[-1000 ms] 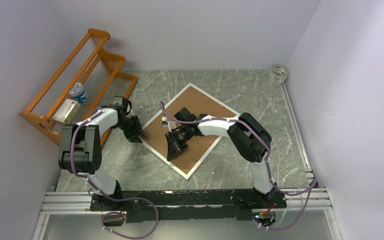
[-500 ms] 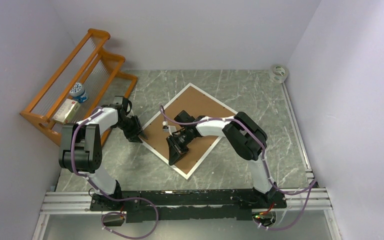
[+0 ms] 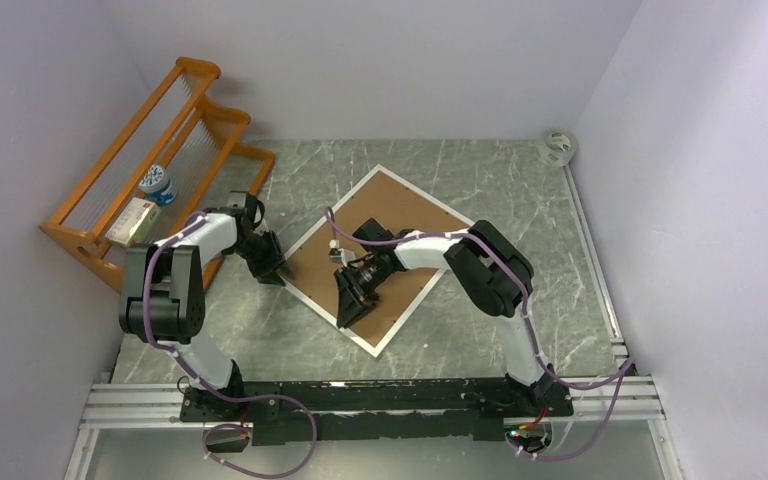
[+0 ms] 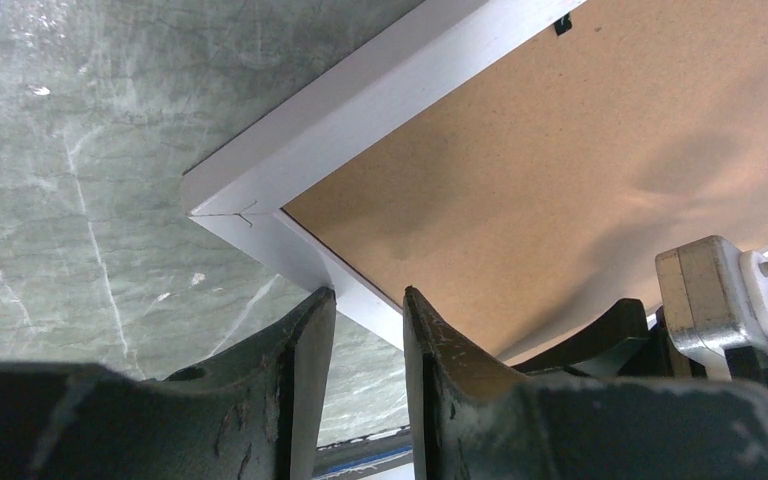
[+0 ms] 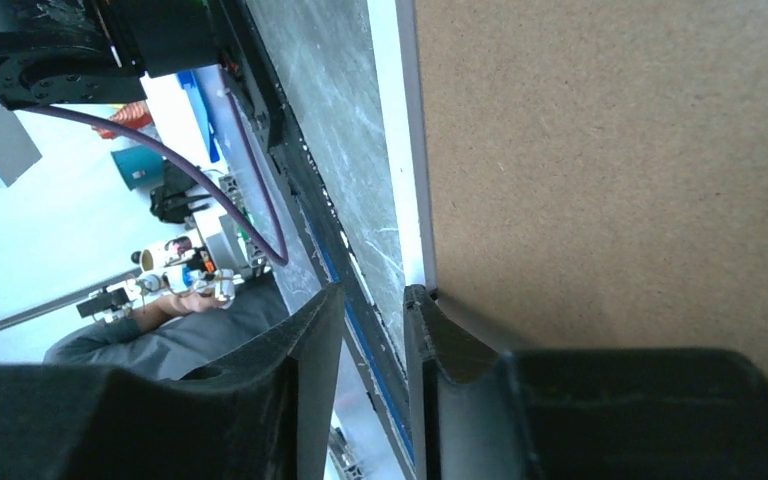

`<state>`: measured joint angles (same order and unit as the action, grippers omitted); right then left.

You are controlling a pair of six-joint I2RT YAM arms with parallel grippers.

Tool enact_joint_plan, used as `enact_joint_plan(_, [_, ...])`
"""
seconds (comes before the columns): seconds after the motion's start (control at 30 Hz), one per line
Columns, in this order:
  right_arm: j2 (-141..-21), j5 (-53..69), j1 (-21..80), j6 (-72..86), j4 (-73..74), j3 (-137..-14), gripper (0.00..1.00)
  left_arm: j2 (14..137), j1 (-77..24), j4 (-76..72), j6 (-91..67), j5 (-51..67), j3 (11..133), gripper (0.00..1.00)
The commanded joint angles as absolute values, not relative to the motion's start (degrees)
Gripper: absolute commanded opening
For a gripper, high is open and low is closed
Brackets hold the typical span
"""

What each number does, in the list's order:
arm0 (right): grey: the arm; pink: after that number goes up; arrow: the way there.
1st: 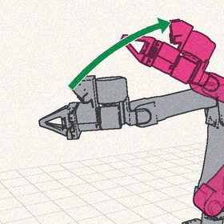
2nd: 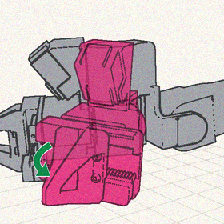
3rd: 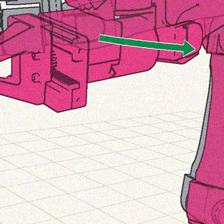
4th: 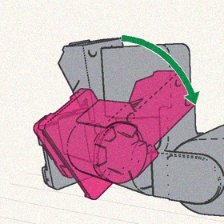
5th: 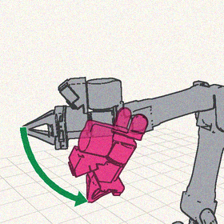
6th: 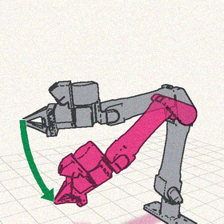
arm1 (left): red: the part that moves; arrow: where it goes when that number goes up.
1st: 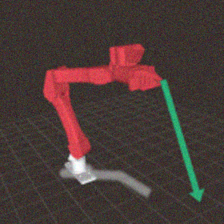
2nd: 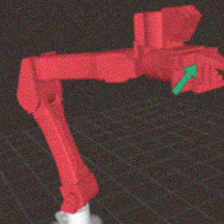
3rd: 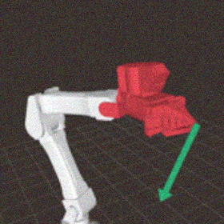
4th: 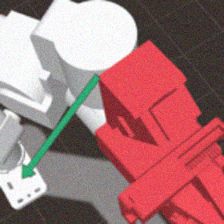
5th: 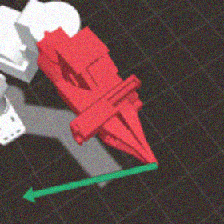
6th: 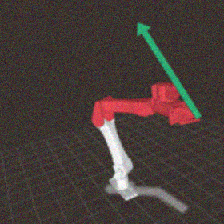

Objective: Put the photo into the frame
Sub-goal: Install the photo frame at the center of the board.

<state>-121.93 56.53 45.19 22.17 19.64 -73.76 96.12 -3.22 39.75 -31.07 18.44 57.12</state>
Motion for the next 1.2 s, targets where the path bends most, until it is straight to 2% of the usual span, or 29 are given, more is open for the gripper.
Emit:
enact_joint_plan(0.0, [-125.2,42.1,42.6,16.9,20.2,-72.9,0.37,98.1,-3.4,41.5,-29.9,14.4,56.9,0.38])
enact_joint_plan(0.3, [-126.6,36.6,41.0,19.3,17.7,-71.6,0.46,98.5,-3.4,41.9,-30.1,13.7,57.1,0.38])
enact_joint_plan(0.7, [-128.1,30.3,38.6,20.6,15.2,-68.6,0.46,99.0,-3.4,42.8,-29.8,13.1,58.4,0.38])
enact_joint_plan(0.97, [-125.3,20.8,38.1,22.2,11.4,-66.7,0.47,98.4,-3.4,42.4,-29.8,12.7,57.8,0.38])
enact_joint_plan(1.17, [-126.1,20.1,37.4,20.8,11.9,-67.7,0.46,98.4,-3.4,42.6,-29.6,12.3,58.0,0.38])
